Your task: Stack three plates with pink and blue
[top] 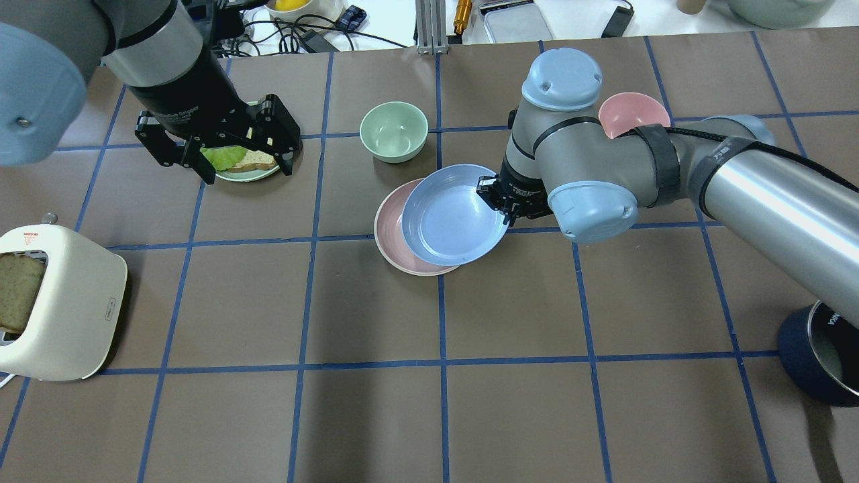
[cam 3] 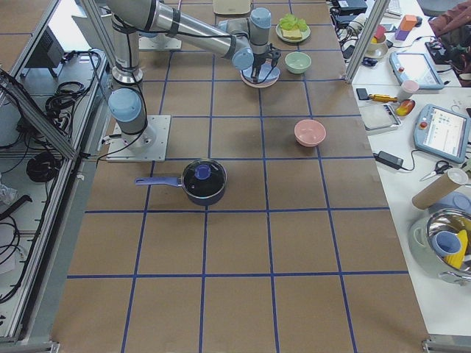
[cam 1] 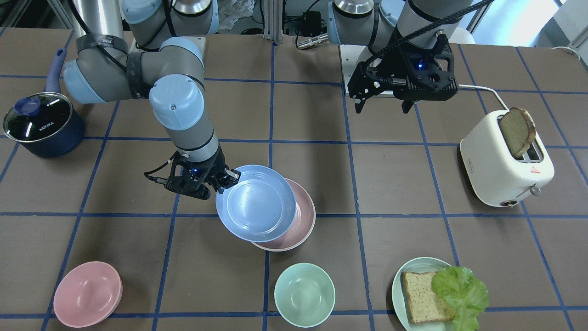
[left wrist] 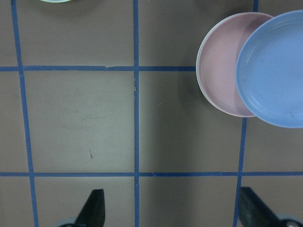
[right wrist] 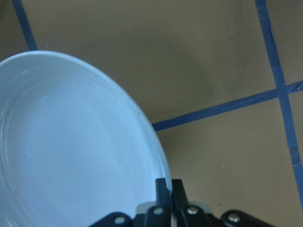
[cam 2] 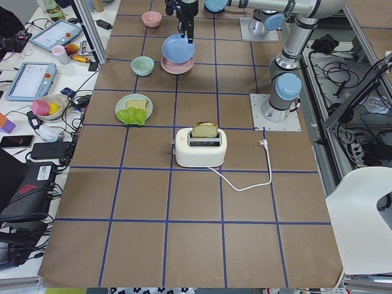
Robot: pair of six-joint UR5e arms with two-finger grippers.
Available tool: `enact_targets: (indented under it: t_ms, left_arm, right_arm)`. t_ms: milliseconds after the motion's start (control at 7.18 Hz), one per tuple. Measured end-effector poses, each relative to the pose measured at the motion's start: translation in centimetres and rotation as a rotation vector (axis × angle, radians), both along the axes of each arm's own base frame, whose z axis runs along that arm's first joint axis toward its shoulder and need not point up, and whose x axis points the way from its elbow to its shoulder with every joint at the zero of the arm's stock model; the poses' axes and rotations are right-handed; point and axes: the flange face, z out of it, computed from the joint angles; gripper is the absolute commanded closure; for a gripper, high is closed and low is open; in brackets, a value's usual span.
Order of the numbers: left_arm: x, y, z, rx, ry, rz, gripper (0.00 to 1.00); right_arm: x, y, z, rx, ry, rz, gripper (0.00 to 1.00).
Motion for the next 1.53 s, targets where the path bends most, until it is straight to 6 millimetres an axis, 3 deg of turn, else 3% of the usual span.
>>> enact_targets:
  t_ms: [418, 557, 835, 1114, 1253, 1392, 1532]
  left_arm:
    - [0.4, 0.1, 0.2, -0.011, 0.003, 0.013, 0.0]
    - [0.5, 0.1, 0.2, -0.012, 0.004, 0.016, 0.0]
    - [0.5, 0.1, 0.3, -0.013, 0.005, 0.019, 0.0]
    - [0.6, 0.1, 0.5, -0.016, 0.003, 0.021, 0.0]
    - [0.6, 0.1, 0.5, -0.017, 0.002, 0.022, 0.0]
    - [0.7, 0.1, 0.5, -0.017, 0.001, 0.023, 0.0]
    - [0.7, 0.1, 0.5, -0.017, 0.001, 0.023, 0.0]
  right_arm:
    - [1.2, -0.3, -1.4, -0.005, -0.007, -0.041, 1.0]
    - [1.8, -0.1, -1.7, -0.005, -0.008, -0.048, 0.85]
    - [3.1, 0.4, -2.2, -0.003, -0.009, -0.056, 0.0]
    - [3.6, 0.2, -1.7, -0.024, -0.007, -0.05, 0.0]
    - [3.3, -0.7, -0.6, -0.036, -0.004, -0.037, 0.0]
    - [2.3, -2.5, 1.6, -0.03, 0.009, -0.008, 0.0]
    - [-0.2, -5.1, 5.1, 0.003, 0.033, 0.037, 0.0]
